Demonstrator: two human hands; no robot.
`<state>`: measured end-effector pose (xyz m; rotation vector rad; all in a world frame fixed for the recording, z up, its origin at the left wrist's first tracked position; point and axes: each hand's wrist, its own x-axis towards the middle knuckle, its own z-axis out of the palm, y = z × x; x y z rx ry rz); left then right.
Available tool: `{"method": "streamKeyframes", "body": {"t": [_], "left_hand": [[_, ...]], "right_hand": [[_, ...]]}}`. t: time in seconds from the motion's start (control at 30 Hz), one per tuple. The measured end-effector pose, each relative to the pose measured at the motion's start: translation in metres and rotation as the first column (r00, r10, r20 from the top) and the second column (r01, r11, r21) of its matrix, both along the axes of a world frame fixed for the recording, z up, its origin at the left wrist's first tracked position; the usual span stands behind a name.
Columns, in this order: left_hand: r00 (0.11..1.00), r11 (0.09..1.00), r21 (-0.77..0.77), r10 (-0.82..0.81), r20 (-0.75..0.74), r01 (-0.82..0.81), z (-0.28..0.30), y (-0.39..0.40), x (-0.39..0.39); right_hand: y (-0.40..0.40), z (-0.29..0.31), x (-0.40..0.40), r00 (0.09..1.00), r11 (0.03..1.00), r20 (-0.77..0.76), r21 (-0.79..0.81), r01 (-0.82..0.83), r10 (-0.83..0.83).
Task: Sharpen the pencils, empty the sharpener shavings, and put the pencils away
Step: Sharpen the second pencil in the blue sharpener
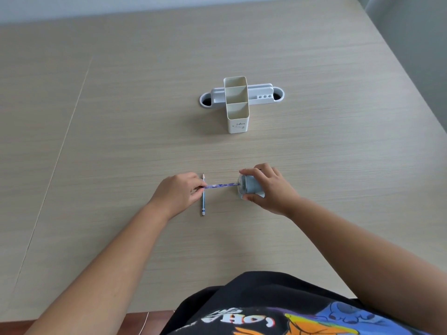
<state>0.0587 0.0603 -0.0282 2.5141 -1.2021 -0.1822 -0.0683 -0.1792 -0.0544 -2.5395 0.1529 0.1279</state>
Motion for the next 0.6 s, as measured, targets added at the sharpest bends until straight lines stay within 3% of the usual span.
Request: {"method": "streamKeyframes", "body": {"t": [0.13, 0.6], "left_hand": [[0.994, 0.996, -0.006, -0.093, 0.058, 0.094, -0.005, -0.015, -0.001], [0.999, 0.993, -0.114, -0.027, -0.047, 0.022, -0.018, -0.036, -0.019]], "right_hand": [[-0.002, 0.002, 0.0, 1.0, 0.997, -0.021, -0.076, -0.006, 0.005], [-0.003, 0.016, 0.005, 0.997, 0.975, -0.082, -0.222, -0.019, 0.0]]}}
